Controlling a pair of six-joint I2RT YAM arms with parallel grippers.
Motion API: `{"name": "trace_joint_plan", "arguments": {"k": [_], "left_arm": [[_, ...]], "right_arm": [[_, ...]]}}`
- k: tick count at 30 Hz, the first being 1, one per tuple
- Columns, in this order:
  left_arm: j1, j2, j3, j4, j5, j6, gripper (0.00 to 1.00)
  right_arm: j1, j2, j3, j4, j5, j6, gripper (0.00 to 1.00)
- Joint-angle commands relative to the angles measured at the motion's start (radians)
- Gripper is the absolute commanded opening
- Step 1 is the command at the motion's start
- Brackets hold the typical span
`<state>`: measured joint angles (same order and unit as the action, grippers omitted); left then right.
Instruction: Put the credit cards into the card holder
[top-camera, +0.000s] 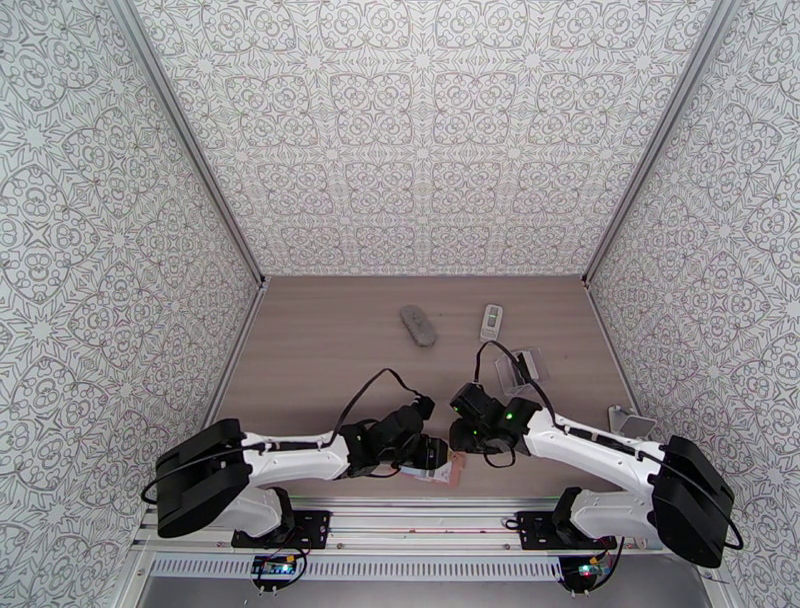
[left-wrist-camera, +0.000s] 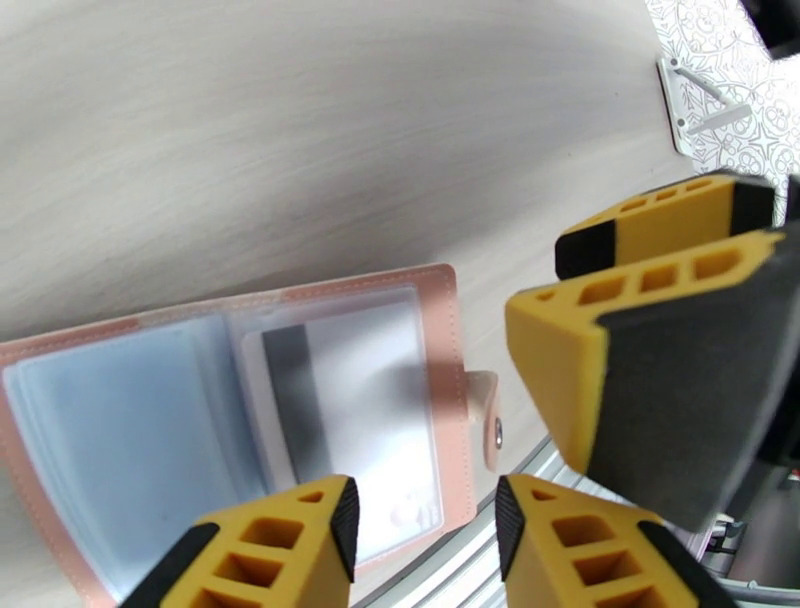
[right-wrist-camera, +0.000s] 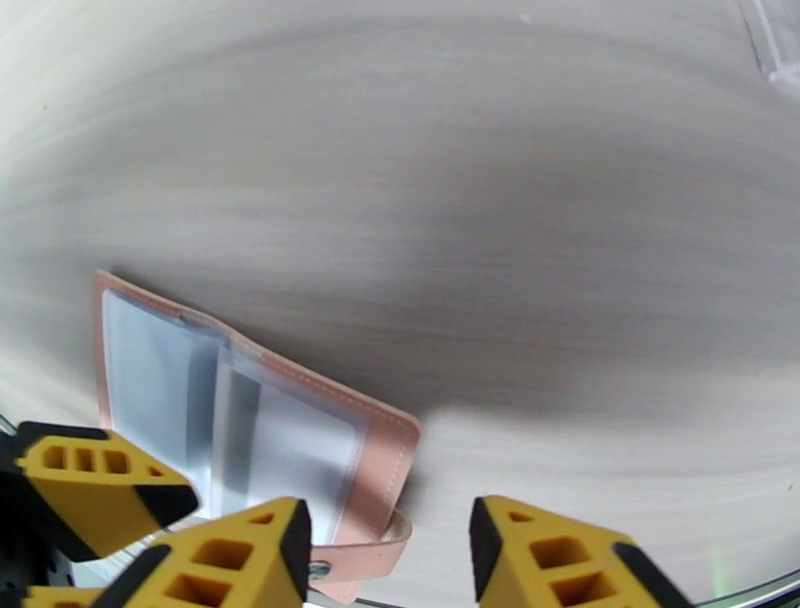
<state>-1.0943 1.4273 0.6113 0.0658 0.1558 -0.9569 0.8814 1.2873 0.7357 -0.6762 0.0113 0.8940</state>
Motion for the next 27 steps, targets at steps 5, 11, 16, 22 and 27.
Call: {"name": "trace_joint_plan", "arguments": {"k": [5, 11, 16, 22, 27], "left_arm": [[0.073, -0.143, -0.058, -0.145, -0.066, 0.03, 0.44], [0.141, -0.252, -0.136, -0.184, -0.072, 0.017, 0.46], [0.161, -0.29, -0.173, -0.204, -0.074, 0.009, 0.46], [0.166, -0.299, -0.199, -0.19, -0.075, -0.001, 0.46], [0.166, -0.301, -0.202, -0.188, -0.079, -0.001, 0.46]], "right_arm": [[-0.024, 0.052, -0.036, 0.074, -0.072, -0.013, 0.56], [-0.029, 0.121, -0.032, 0.144, -0.118, -0.013, 0.56], [-0.029, 0.186, 0.0, 0.173, -0.146, -0.024, 0.56], [-0.03, 0.238, 0.042, 0.207, -0.17, -0.04, 0.55], [-0.029, 0.268, 0.068, 0.217, -0.187, -0.049, 0.54]]}}
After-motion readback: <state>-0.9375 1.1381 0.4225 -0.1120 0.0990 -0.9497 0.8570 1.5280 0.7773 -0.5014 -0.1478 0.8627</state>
